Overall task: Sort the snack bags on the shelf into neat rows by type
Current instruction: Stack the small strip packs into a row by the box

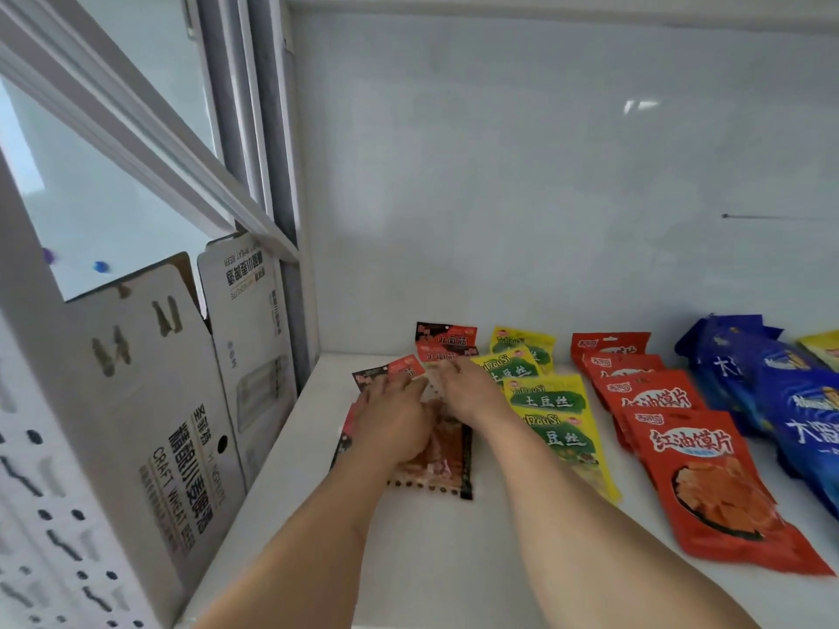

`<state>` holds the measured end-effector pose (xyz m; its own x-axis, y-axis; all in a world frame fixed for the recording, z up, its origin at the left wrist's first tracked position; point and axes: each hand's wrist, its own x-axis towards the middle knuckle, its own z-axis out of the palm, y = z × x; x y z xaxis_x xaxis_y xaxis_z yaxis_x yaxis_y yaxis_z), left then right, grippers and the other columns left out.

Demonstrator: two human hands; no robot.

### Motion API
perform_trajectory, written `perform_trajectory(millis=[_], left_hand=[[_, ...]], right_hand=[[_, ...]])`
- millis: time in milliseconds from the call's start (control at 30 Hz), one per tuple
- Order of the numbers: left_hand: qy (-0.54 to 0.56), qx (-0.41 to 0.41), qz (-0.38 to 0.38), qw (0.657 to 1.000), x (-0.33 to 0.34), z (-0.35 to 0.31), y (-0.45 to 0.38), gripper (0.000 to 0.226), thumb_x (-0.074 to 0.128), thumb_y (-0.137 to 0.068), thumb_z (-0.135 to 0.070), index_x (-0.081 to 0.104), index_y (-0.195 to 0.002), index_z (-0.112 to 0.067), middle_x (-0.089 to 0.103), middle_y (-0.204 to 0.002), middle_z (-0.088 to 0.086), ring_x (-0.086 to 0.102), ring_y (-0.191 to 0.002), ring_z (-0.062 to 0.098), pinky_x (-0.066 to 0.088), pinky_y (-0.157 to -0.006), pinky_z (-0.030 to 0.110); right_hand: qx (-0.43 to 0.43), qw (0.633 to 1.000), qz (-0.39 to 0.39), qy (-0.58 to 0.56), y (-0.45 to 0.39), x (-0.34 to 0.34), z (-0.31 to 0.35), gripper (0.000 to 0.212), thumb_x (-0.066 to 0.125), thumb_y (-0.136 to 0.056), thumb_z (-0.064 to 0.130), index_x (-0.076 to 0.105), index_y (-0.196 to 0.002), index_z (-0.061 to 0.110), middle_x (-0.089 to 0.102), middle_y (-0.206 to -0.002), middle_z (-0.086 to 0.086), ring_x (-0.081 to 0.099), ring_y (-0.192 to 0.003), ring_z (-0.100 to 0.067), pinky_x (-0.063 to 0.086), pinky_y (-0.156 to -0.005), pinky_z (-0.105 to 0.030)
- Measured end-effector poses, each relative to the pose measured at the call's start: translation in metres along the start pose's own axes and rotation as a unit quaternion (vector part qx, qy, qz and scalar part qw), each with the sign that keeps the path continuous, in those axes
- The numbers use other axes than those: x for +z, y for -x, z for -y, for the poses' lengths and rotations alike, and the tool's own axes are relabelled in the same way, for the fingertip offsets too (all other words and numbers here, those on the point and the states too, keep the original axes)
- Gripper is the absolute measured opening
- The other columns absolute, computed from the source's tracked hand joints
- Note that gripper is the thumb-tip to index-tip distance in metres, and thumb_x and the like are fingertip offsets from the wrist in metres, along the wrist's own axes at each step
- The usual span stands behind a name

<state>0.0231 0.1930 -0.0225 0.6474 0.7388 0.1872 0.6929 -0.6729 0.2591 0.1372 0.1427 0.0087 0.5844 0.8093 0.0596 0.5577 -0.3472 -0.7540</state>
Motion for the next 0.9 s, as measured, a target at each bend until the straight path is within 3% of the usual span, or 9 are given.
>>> perform_trajectory(millis=[200, 300, 433, 533, 633, 767, 900], left_hand=[[-0.028, -0.005, 0.101, 0.994, -0.004, 0.009, -0.003, 0.048, 0.026, -0.102, -0.054, 0.062, -0.123, -0.030, 0.054, -0.140, 0.002, 0.044, -0.131, 0.029, 0.033, -0.110, 0.049], [-0.033, -0.009, 0.114, 0.993, -0.013, 0.013, -0.006, 0.050, 0.028, -0.101, -0.056, 0.064, -0.120, -0.028, 0.059, -0.134, 0.004, 0.050, -0.124, 0.028, 0.038, -0.104, 0.044], [-0.058, -0.039, 0.142, 0.987, -0.025, 0.012, -0.020, 0.053, 0.029, -0.101, -0.057, 0.062, -0.125, -0.023, 0.063, -0.130, 0.005, 0.055, -0.119, 0.027, 0.039, -0.098, 0.040], [-0.023, -0.064, 0.107, 0.992, -0.030, 0.007, -0.031, 0.046, 0.033, -0.101, -0.054, 0.063, -0.110, -0.020, 0.066, -0.122, 0.005, 0.059, -0.110, 0.027, 0.043, -0.090, 0.037], [0.031, -0.099, 0.036, 0.994, -0.028, 0.004, -0.043, 0.044, 0.040, -0.100, -0.052, 0.057, -0.127, -0.021, 0.061, -0.130, 0.006, 0.056, -0.118, 0.029, 0.043, -0.093, 0.037], [-0.003, -0.109, 0.095, 0.989, -0.016, 0.002, -0.048, 0.058, 0.043, -0.083, -0.058, 0.053, -0.130, -0.024, 0.060, -0.129, 0.006, 0.057, -0.114, 0.030, 0.043, -0.086, 0.040], [0.071, -0.136, 0.067, 0.986, -0.009, 0.007, -0.044, 0.051, 0.047, -0.087, -0.053, 0.056, -0.126, -0.022, 0.063, -0.126, 0.006, 0.058, -0.112, 0.031, 0.047, -0.089, 0.038]], right_hand=[[0.035, 0.999, -0.010, 0.011, -0.016, 0.003, -0.006, 0.035, 0.037, -0.103, 0.025, 0.061, -0.121, 0.005, 0.062, -0.123, -0.015, 0.058, -0.114, -0.032, 0.041, -0.083, -0.030], [0.036, 0.998, -0.030, 0.032, -0.025, 0.006, -0.007, 0.036, 0.039, -0.100, 0.028, 0.064, -0.113, 0.006, 0.065, -0.119, -0.018, 0.059, -0.109, -0.035, 0.048, -0.091, -0.038], [0.083, 0.993, -0.044, 0.068, -0.032, 0.007, -0.009, 0.042, 0.040, -0.095, 0.033, 0.055, -0.126, 0.010, 0.055, -0.128, -0.022, 0.052, -0.118, -0.040, 0.045, -0.100, -0.046], [0.093, 0.993, -0.033, 0.060, -0.032, 0.005, -0.008, 0.045, 0.051, -0.088, 0.028, 0.052, -0.130, 0.012, 0.055, -0.128, -0.018, 0.053, -0.119, -0.037, 0.046, -0.102, -0.046], [0.094, 0.994, -0.043, 0.037, -0.042, 0.007, -0.009, 0.038, 0.044, -0.094, 0.034, 0.058, -0.124, 0.014, 0.062, -0.122, -0.013, 0.059, -0.113, -0.034, 0.049, -0.096, -0.042], [0.101, 0.993, -0.045, 0.036, -0.048, 0.008, -0.009, 0.042, 0.038, -0.099, 0.039, 0.059, -0.122, 0.011, 0.064, -0.122, -0.015, 0.059, -0.113, -0.035, 0.048, -0.093, -0.041], [0.114, 0.993, -0.010, 0.037, -0.047, 0.000, -0.002, 0.040, 0.031, -0.102, 0.017, 0.055, -0.132, 0.006, 0.054, -0.134, -0.019, 0.055, -0.121, -0.034, 0.046, -0.102, -0.038]])
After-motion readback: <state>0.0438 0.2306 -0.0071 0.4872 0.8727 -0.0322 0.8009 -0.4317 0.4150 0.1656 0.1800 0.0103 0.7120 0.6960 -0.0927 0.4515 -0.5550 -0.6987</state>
